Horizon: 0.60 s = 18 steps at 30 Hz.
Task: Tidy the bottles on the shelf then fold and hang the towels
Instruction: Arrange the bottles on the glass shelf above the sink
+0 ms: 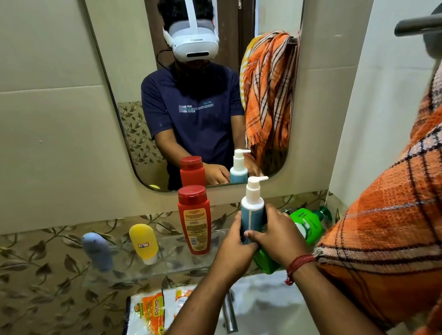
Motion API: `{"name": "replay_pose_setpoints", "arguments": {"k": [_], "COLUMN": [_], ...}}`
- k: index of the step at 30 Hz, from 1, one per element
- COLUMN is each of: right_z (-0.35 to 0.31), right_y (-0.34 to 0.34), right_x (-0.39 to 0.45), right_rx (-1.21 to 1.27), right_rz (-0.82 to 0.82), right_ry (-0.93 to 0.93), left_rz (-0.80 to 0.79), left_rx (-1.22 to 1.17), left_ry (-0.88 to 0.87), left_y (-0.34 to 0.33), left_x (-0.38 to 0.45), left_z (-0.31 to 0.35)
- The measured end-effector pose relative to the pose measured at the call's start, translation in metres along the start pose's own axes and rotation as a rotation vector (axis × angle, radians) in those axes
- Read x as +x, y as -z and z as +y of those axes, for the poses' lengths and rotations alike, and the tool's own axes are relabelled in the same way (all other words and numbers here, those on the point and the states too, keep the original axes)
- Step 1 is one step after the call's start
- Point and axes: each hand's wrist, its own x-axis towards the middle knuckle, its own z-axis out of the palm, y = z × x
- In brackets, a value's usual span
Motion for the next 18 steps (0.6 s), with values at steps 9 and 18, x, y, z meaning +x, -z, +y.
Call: {"name": "replay_pose_setpoints", "arguments": {"k": [9,18], "right_z": [0.002,0.033], "right_y": [0.001,-0.012], "right_x": [-0.003,-0.042], "right_rx": [-0.037,0.508], "right_rz": [0.009,0.437], "right_ry": [-0.038,-0.138], "left_rz": [0.007,0.194], "left_rx": [-0.011,0.13], "left_ry": [0.047,0.064], "left_y": [0.0,-0.017], "left_x": [-0.004,-0.023], "left_z": [0.003,-0.025]}}
